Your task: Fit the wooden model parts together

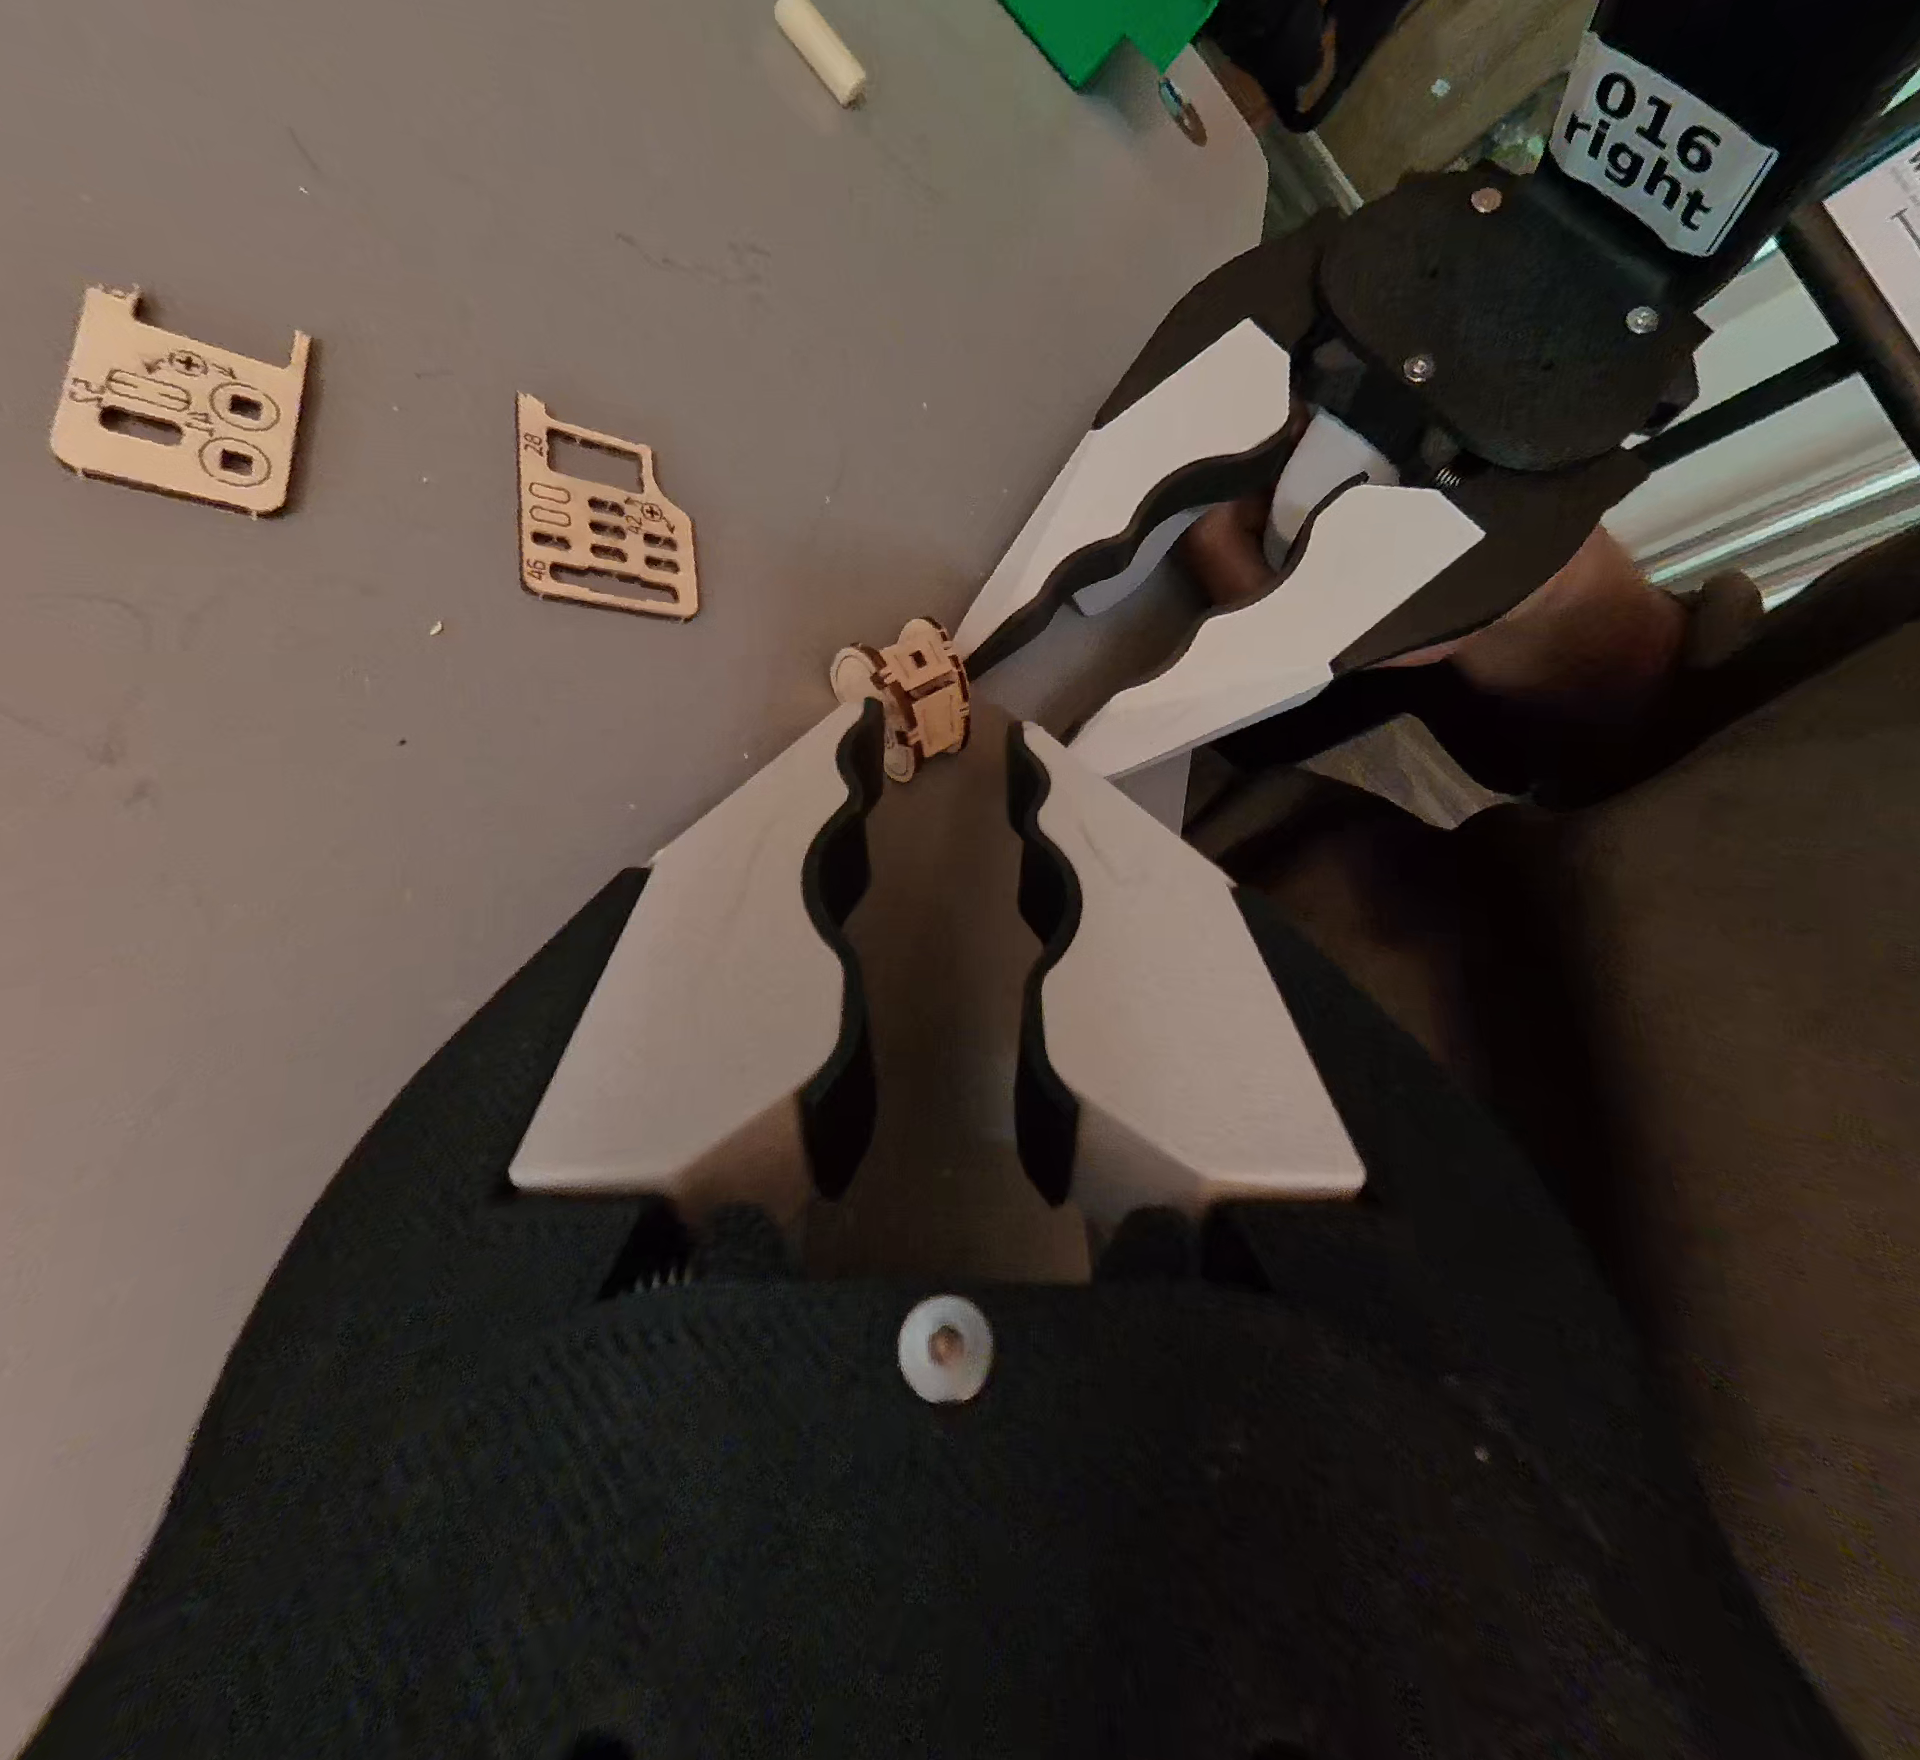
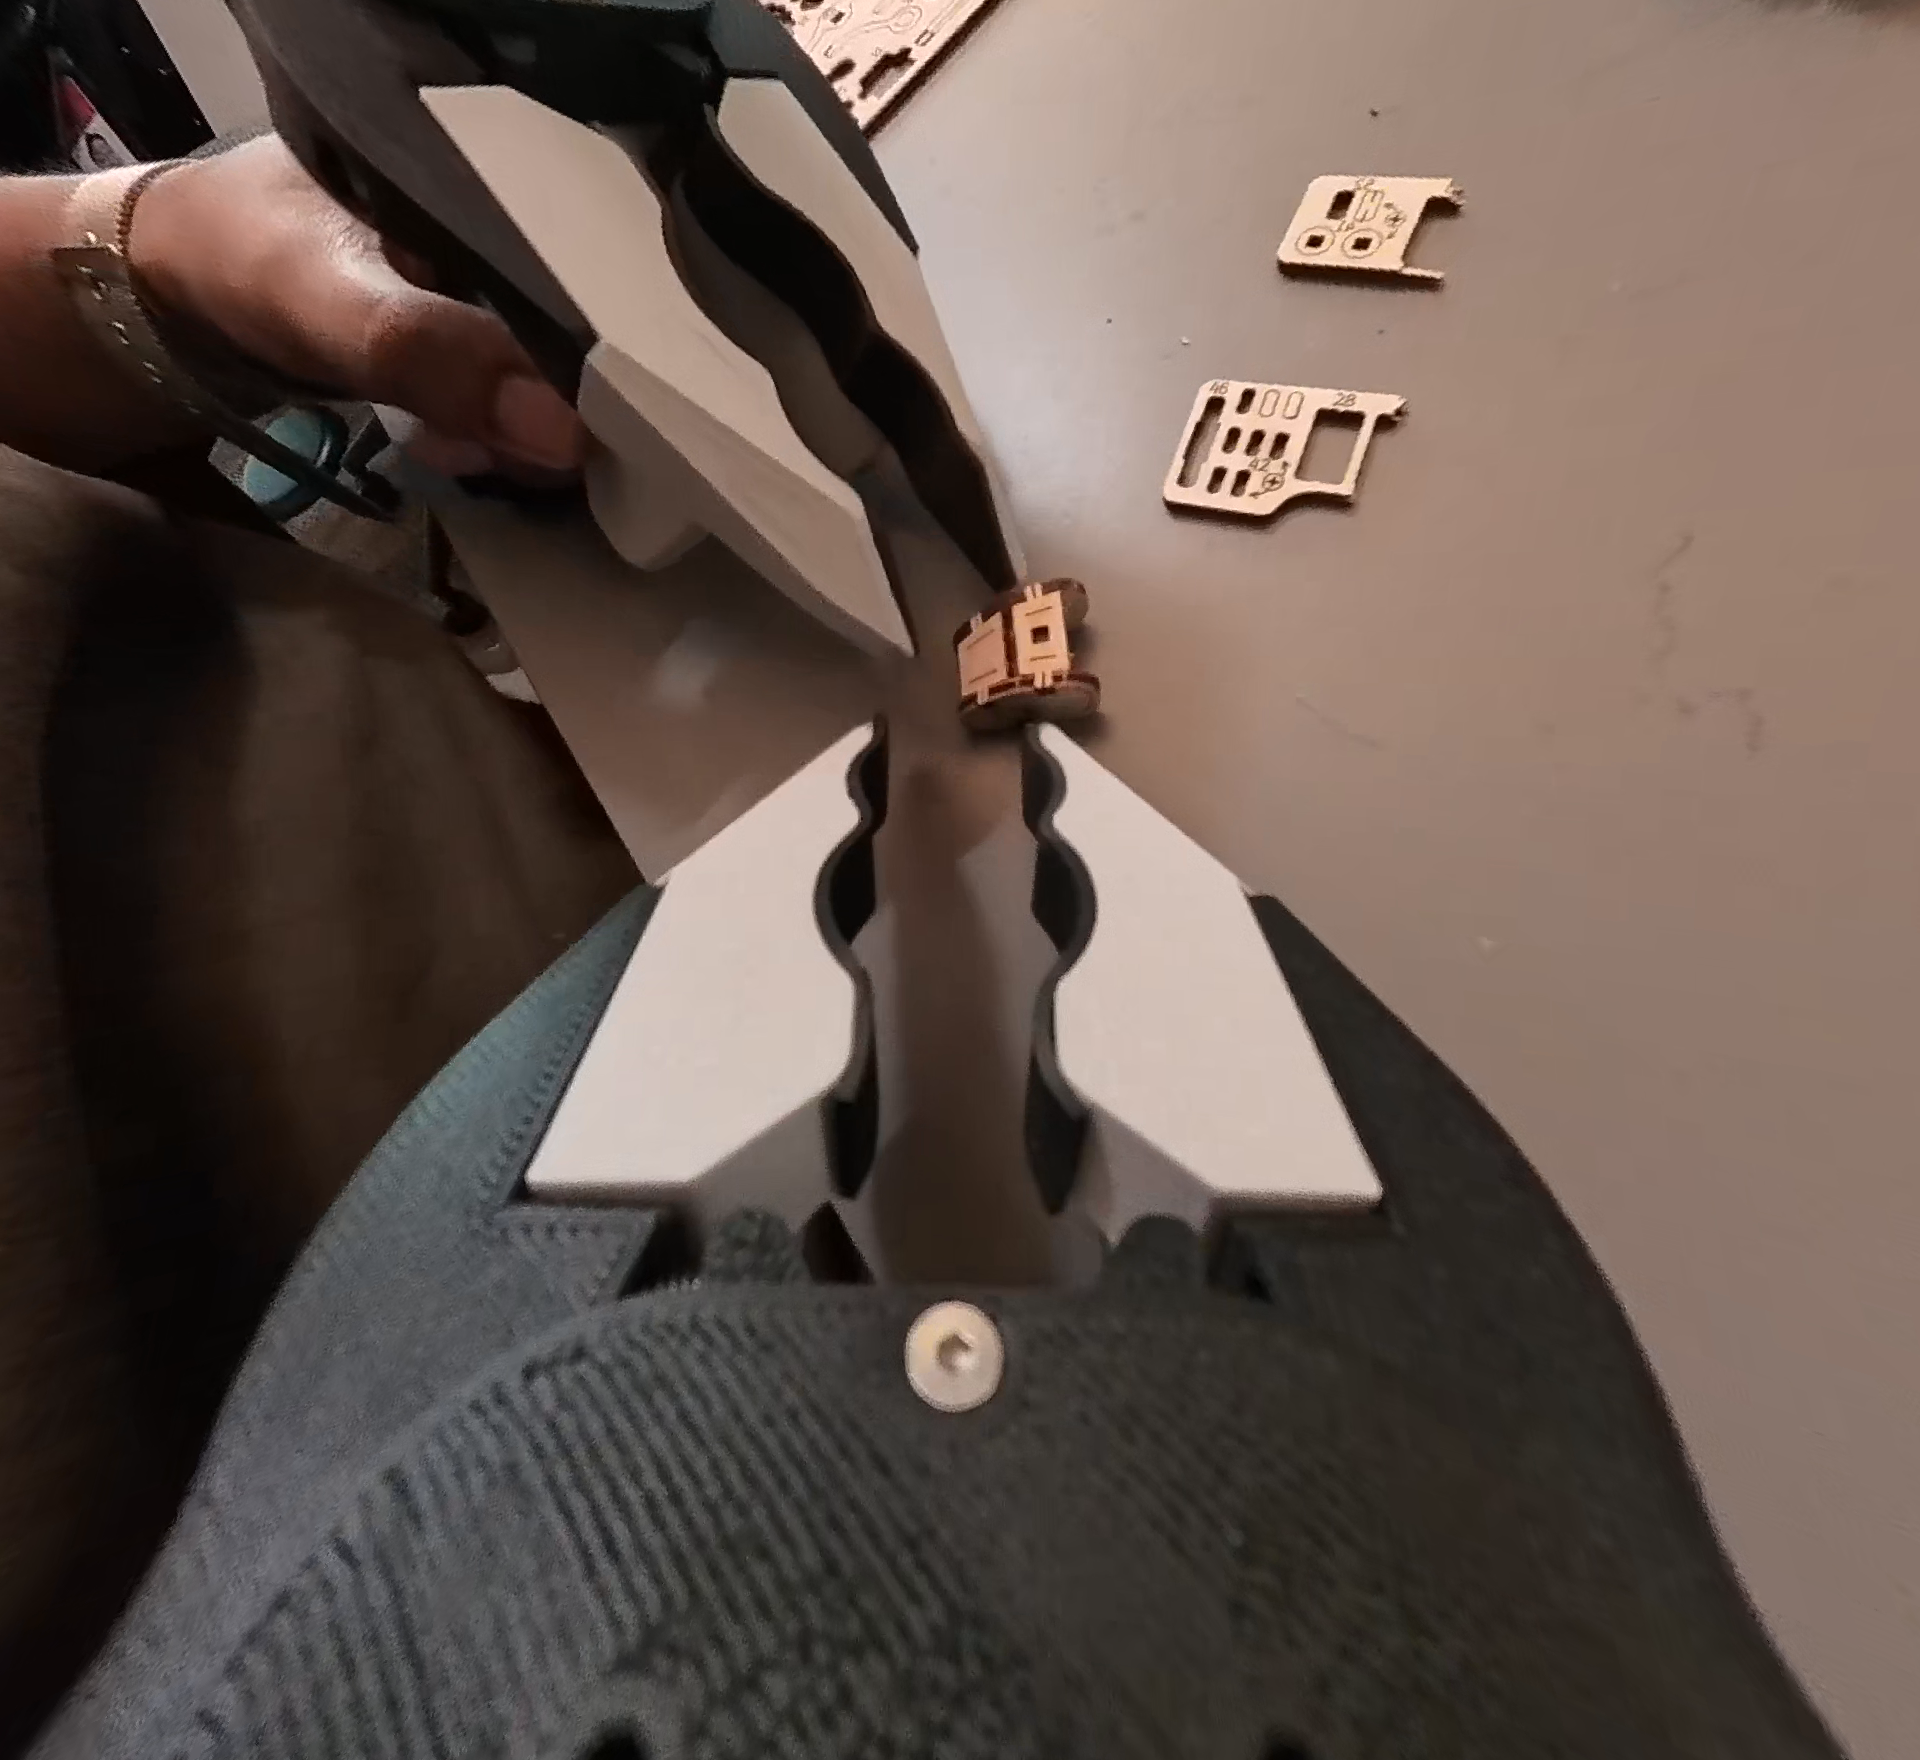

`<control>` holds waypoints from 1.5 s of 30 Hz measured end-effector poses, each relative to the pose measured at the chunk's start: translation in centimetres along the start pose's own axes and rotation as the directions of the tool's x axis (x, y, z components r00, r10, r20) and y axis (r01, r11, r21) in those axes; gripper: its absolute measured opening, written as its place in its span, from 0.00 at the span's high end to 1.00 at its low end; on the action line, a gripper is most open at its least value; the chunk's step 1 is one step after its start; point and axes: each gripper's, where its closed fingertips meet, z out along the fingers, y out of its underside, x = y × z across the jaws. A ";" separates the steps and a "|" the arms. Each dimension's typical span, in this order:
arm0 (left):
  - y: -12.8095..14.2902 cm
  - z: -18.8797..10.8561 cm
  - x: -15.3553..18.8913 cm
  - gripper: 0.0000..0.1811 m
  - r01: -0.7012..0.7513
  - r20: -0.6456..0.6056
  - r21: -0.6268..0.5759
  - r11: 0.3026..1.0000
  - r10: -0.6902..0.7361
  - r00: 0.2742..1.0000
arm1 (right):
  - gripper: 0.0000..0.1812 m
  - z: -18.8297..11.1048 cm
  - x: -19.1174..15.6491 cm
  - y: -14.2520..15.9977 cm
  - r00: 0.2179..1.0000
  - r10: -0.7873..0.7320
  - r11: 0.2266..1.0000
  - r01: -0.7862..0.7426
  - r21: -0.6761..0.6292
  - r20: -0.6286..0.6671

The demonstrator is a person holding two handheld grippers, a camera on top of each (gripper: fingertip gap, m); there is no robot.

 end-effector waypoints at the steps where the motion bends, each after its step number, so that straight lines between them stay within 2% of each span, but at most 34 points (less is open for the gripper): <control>1: -0.1 -0.1 -0.1 0.88 0.006 -0.001 0.007 1.000 -0.006 1.000 | 0.87 -0.1 0.1 0.0 1.000 0.001 1.000 -0.001 -0.001 -0.005; 6: -0.5 0.1 -0.3 0.86 0.028 -0.007 0.020 0.999 -0.028 1.000 | 0.85 -0.4 0.9 -0.1 0.999 0.003 1.000 -0.003 0.011 -0.044; 12: -0.3 0.7 -0.1 0.86 0.034 -0.015 -0.007 0.999 -0.034 0.999 | 0.84 0.0 0.5 -0.3 0.999 0.000 1.000 0.001 0.022 -0.033; 25: -0.3 0.3 -0.3 0.85 0.057 0.000 0.013 0.998 -0.057 0.998 | 0.83 -0.5 1.1 -0.1 0.998 -0.004 1.000 0.005 0.016 -0.055; 35: 0.3 0.9 -0.8 0.79 -0.133 0.237 -0.043 0.990 0.139 0.962 | 0.83 -1.4 1.9 -0.7 0.997 0.023 0.999 -0.020 0.050 -0.071; 40: 0.2 0.9 -0.2 0.77 -0.139 0.200 -0.029 0.990 0.142 0.970 | 0.83 -2.6 2.6 -2.0 0.994 0.012 0.992 0.001 0.124 -0.106; 45: -1.0 -0.5 -0.2 0.77 -0.126 0.161 0.070 0.990 0.113 0.980 | 0.83 -3.5 3.3 -3.0 0.987 -0.001 0.981 0.032 0.193 -0.160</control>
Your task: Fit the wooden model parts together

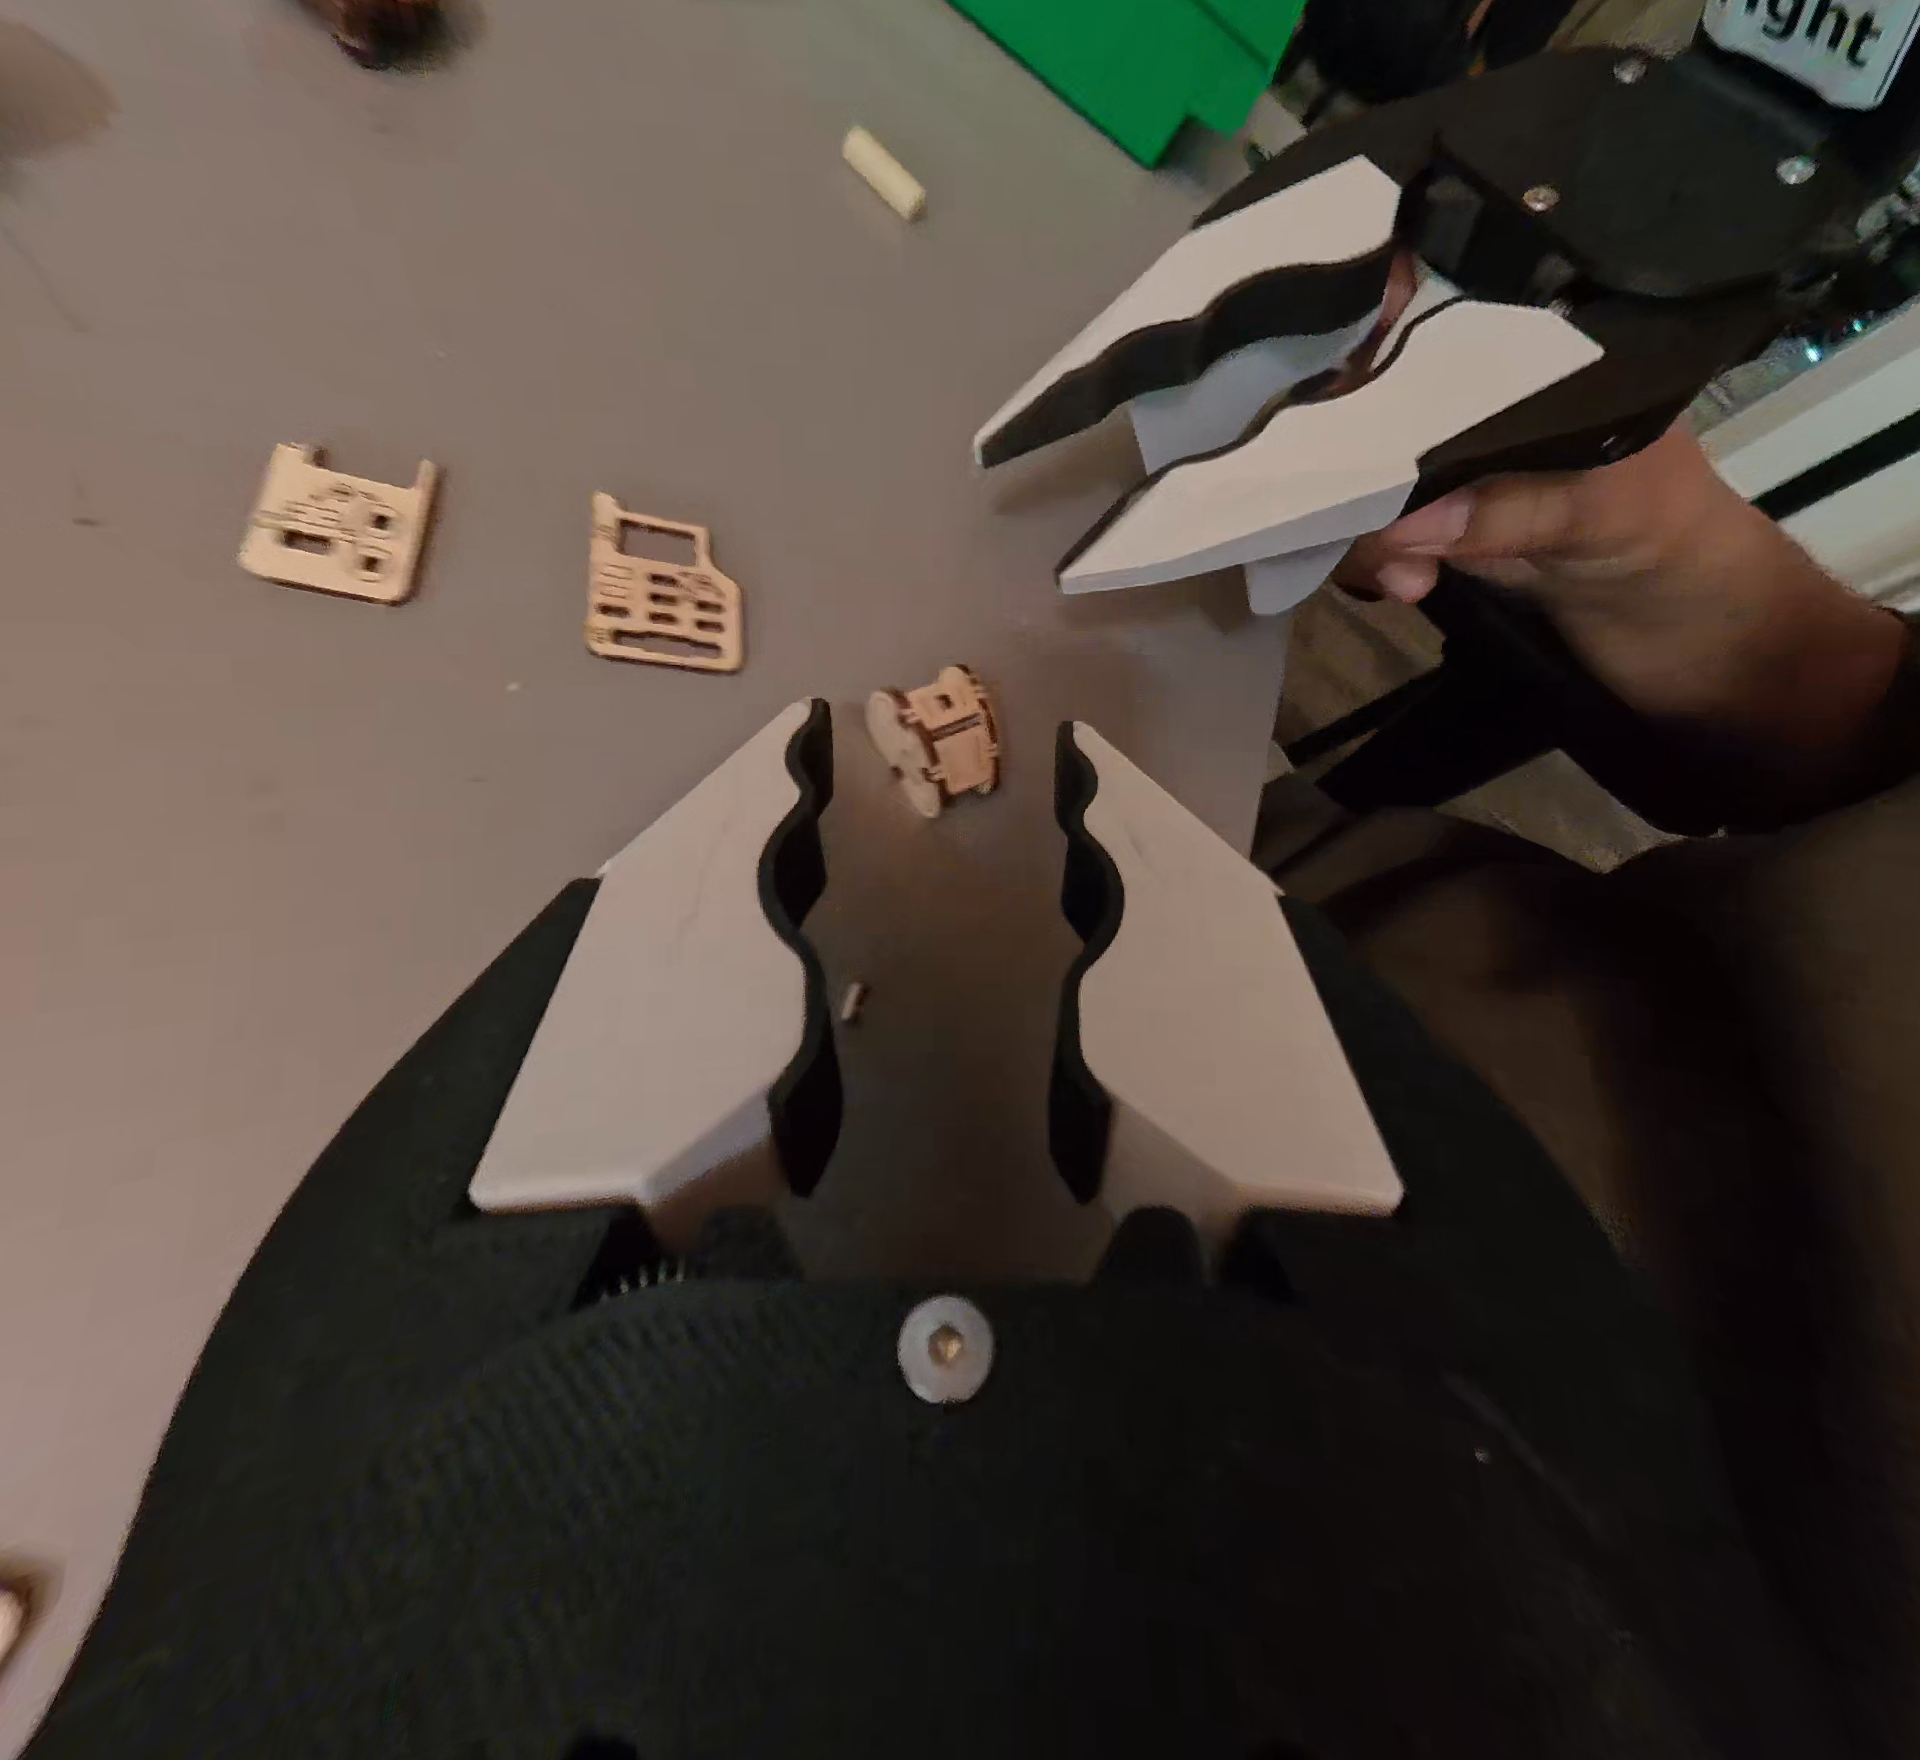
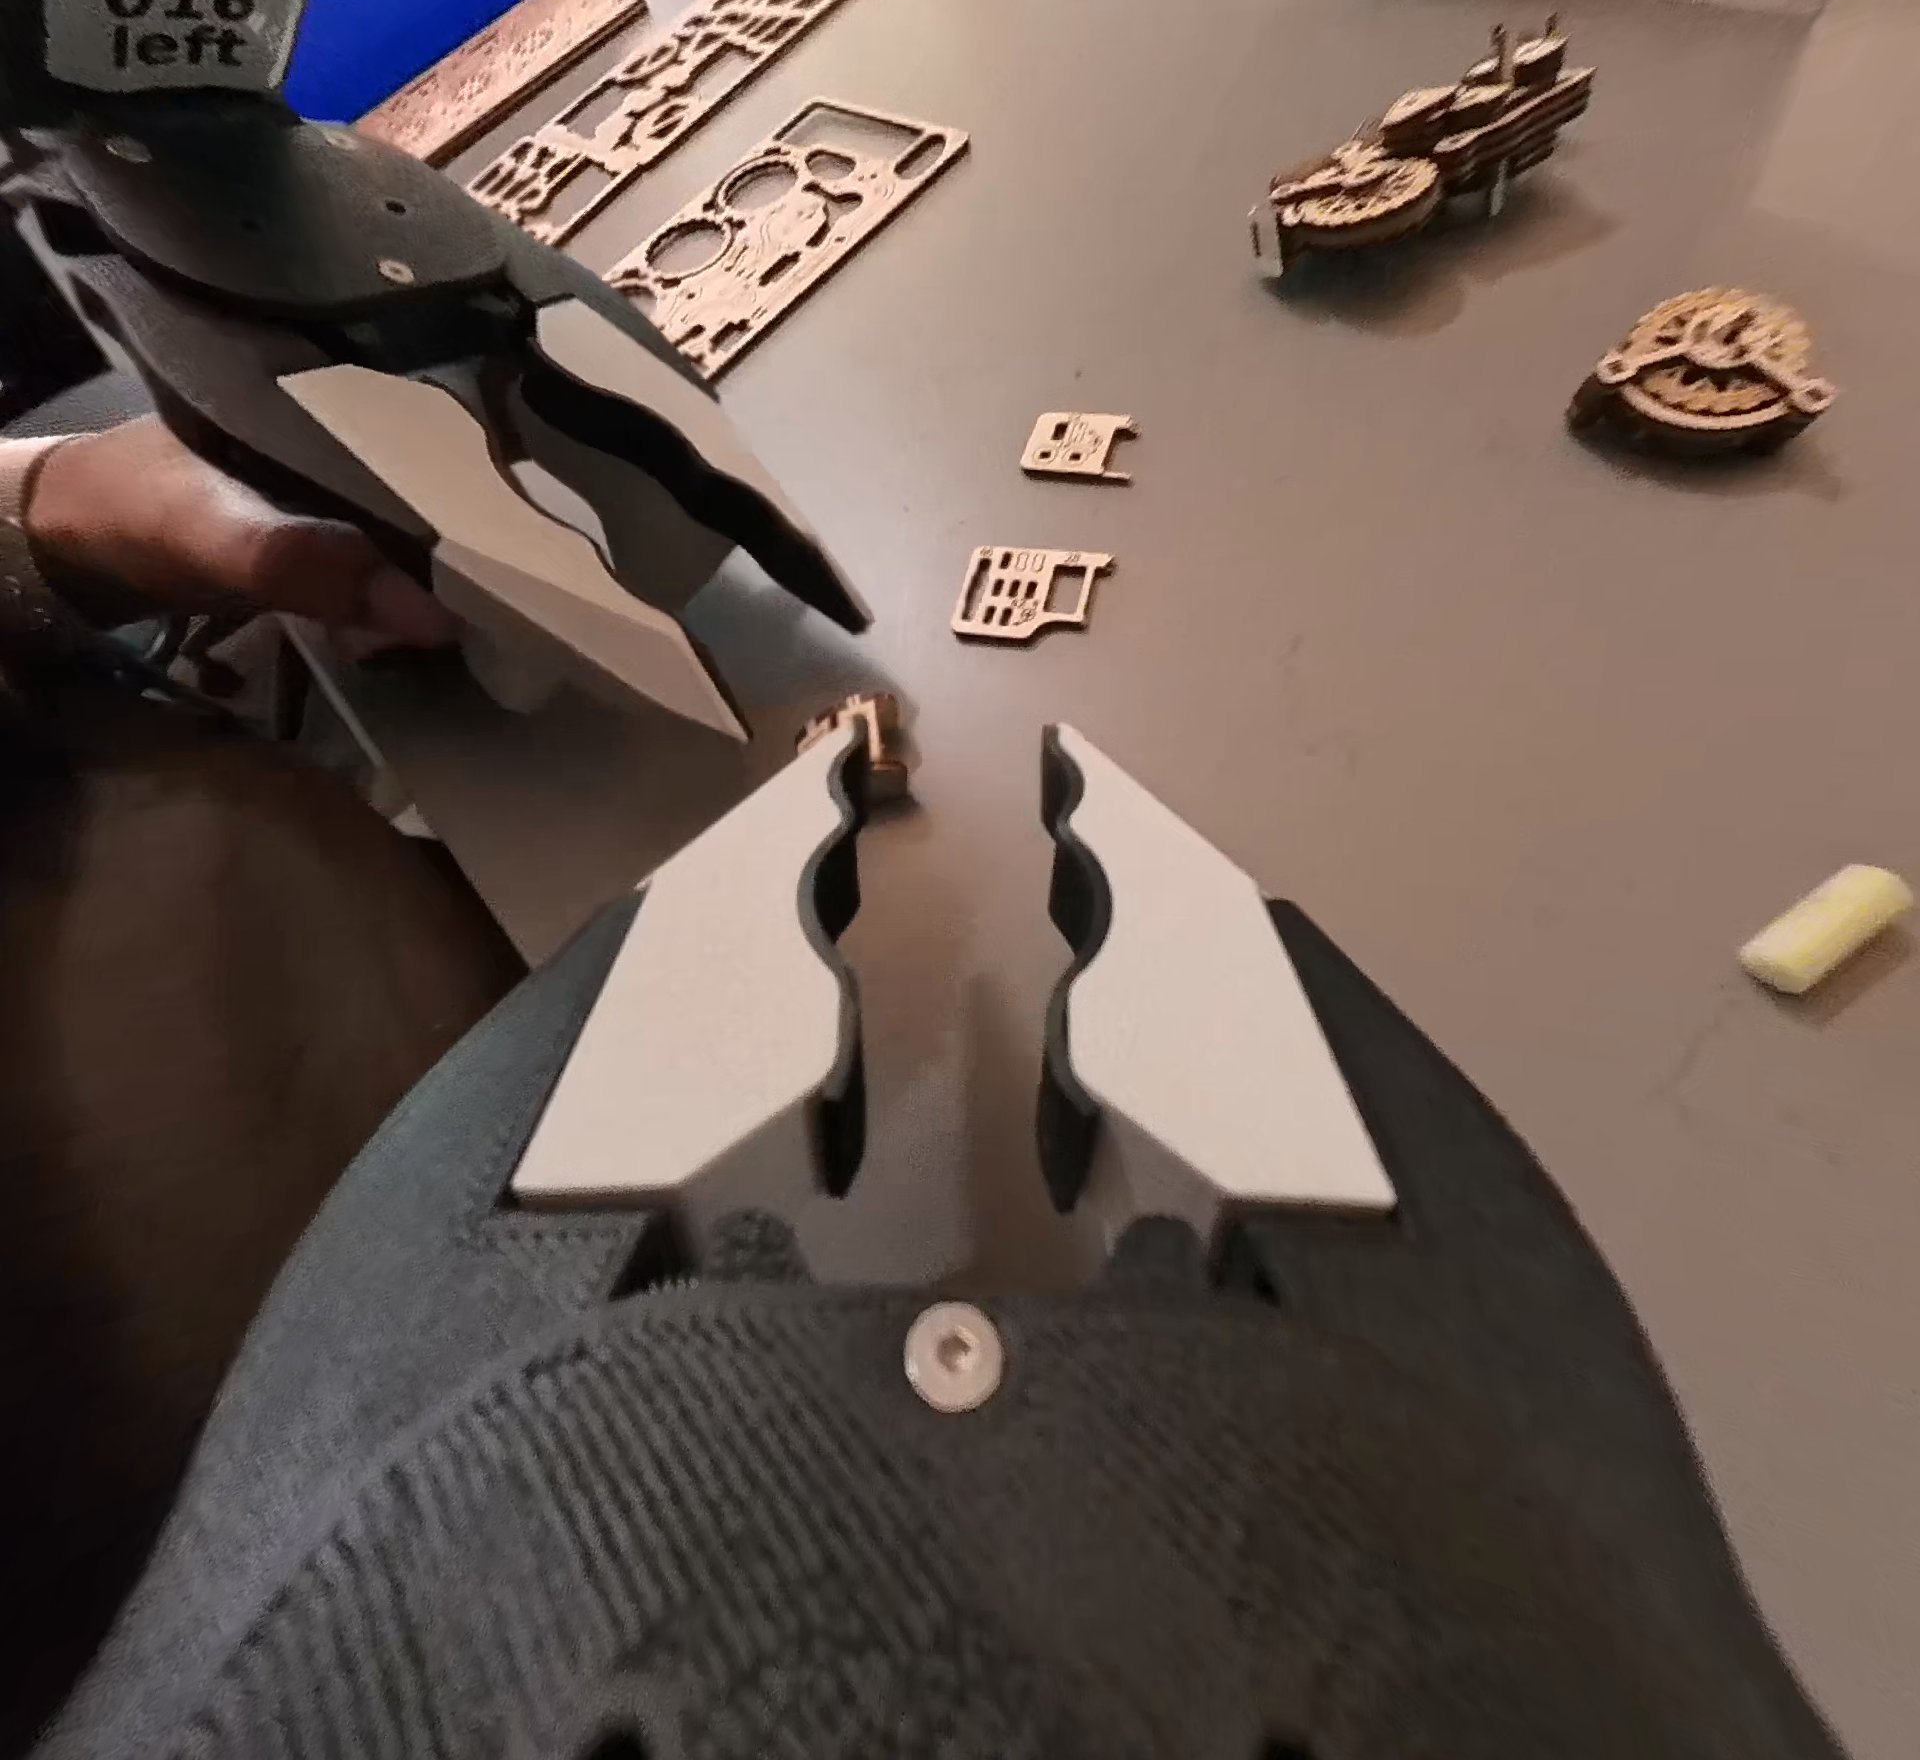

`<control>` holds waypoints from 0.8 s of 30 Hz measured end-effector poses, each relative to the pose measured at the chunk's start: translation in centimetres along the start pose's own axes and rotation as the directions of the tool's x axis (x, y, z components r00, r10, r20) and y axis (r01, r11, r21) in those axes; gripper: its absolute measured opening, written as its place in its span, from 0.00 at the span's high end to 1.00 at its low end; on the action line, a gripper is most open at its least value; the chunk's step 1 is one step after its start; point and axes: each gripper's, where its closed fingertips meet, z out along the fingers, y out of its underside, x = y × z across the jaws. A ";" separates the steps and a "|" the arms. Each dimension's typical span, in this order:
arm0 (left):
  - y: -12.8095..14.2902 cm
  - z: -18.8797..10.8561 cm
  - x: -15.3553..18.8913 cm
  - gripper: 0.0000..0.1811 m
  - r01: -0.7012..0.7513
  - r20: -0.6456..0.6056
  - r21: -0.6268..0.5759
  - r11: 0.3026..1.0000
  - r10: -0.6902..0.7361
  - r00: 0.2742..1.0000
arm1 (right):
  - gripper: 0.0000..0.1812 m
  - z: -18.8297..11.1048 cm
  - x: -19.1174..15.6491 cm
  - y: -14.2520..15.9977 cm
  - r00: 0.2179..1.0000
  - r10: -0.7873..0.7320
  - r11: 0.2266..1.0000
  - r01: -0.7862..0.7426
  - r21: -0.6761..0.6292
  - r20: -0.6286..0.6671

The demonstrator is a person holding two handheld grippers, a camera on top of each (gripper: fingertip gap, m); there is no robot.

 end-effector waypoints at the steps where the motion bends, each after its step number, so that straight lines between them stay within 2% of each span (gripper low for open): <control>1: -0.4 -0.5 -0.5 0.77 -0.011 0.017 0.023 1.000 0.011 1.000 | 0.83 -0.1 0.2 -0.2 1.000 -0.004 1.000 0.004 0.012 -0.012; 4: -2.0 -2.4 -2.0 0.77 -0.036 0.056 0.118 0.992 0.030 0.998 | 0.82 -0.3 0.5 -0.6 1.000 -0.007 0.999 0.008 0.040 -0.030; 9: -4.6 -5.3 -3.5 0.77 0.044 0.010 0.289 0.956 -0.049 0.999 | 0.82 -0.7 0.8 -1.2 0.999 0.013 0.996 -0.010 0.084 -0.033; 12: -4.4 -5.5 -4.3 0.77 0.037 0.039 0.285 0.958 -0.050 0.998 | 0.81 -1.0 1.0 -1.9 0.999 0.030 0.992 -0.026 0.127 -0.027; 15: -4.1 -5.4 -4.3 0.76 -0.055 0.110 0.265 0.963 0.026 0.994 | 0.83 -1.3 0.8 -2.5 1.000 0.020 0.985 -0.017 0.172 -0.014; 18: -3.5 -4.9 -4.2 0.77 -0.143 0.182 0.216 0.966 0.104 0.978 | 0.88 -1.6 0.4 -3.2 0.998 -0.051 0.974 0.054 0.219 -0.023; 24: -3.6 -4.7 -3.7 0.77 -0.151 0.184 0.234 0.960 0.108 0.977 | 0.87 -0.1 2.3 -5.2 0.972 -0.192 0.941 0.222 0.257 -0.139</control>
